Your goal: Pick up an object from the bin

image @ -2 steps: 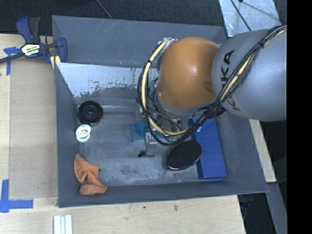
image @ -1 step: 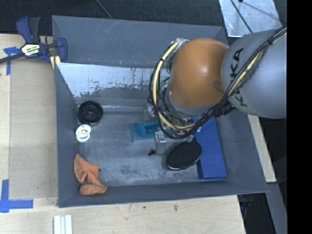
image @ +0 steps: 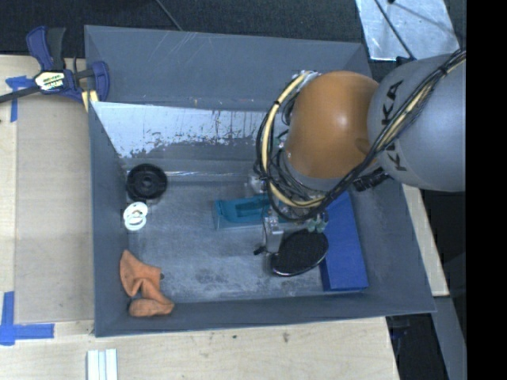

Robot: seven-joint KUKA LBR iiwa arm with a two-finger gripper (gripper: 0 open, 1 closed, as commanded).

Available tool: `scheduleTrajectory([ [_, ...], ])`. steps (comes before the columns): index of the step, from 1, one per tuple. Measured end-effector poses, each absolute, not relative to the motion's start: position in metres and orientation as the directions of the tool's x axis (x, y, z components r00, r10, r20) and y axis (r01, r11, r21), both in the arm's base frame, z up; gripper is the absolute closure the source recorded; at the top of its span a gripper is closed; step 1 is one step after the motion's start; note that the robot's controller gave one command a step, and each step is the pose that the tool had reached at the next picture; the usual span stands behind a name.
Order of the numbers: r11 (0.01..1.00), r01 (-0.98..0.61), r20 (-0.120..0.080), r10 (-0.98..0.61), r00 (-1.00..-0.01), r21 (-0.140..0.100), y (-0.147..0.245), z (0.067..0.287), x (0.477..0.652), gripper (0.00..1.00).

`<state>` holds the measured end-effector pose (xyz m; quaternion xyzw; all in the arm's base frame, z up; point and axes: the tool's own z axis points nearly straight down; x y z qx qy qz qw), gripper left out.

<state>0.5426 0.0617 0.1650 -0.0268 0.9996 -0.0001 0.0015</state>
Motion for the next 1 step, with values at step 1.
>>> scheduleTrajectory([
  [1, 0.997, -0.077, -0.005, -0.077, -0.997, 0.0, 0.0529, 0.1399, 0.5784, 0.0],
])
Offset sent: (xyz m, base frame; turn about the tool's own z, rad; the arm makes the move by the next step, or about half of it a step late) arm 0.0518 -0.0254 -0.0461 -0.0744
